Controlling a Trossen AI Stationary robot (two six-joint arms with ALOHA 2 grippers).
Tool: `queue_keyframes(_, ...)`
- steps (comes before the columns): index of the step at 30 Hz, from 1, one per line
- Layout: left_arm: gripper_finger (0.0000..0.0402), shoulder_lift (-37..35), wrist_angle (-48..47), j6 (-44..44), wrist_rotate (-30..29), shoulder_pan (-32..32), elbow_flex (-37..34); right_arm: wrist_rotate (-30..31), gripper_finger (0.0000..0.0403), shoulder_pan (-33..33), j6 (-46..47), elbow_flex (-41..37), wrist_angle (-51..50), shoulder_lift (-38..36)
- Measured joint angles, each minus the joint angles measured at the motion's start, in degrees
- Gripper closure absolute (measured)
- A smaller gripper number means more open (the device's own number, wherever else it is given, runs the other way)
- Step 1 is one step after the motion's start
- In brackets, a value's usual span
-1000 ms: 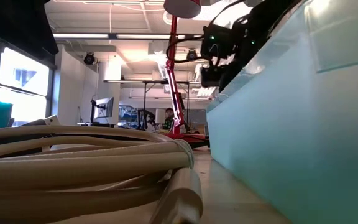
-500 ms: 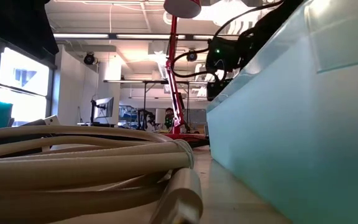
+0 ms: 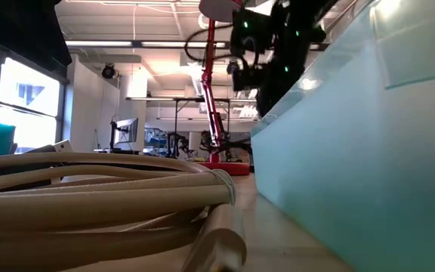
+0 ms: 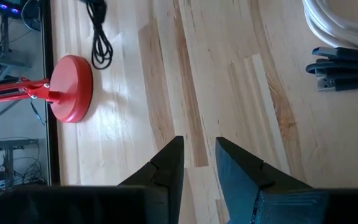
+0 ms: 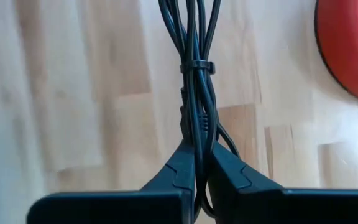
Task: Pick & Place USB Port
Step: Put the black USB cable into the green bin
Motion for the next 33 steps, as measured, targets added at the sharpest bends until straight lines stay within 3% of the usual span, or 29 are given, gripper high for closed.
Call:
queue_keyframes(9, 0.0314, 0.0, -0.1, 0.3, -0.8, 0.0, 0.0, 2.4, 0.0390, 10.9, 1.3, 16.7, -16.0, -0.1)
queue_keyframes(19, 0.0314, 0.0, -0.4, 1.6, -1.5, 0.0, 0.0, -3.6, 0.0390, 25.1, 12.5, 32.4, -34.0, -0.1)
queue_keyframes(25, 0.0314, 0.0, 0.3, 1.5, -1.7, 0.0, 0.0, -4.9, 0.0390, 31.4, 20.5, 30.5, -34.6, -0.2)
queue_keyframes(29, 0.0314, 0.0, 0.8, 1.5, -1.7, 0.0, 0.0, -6.4, 0.0390, 33.9, 24.7, 24.5, -31.5, -0.2)
queue_keyframes(33, 0.0314, 0.0, 1.4, 1.5, -1.7, 0.0, 0.0, -11.6, 0.0388, 34.7, 27.2, 15.6, -22.9, -0.2)
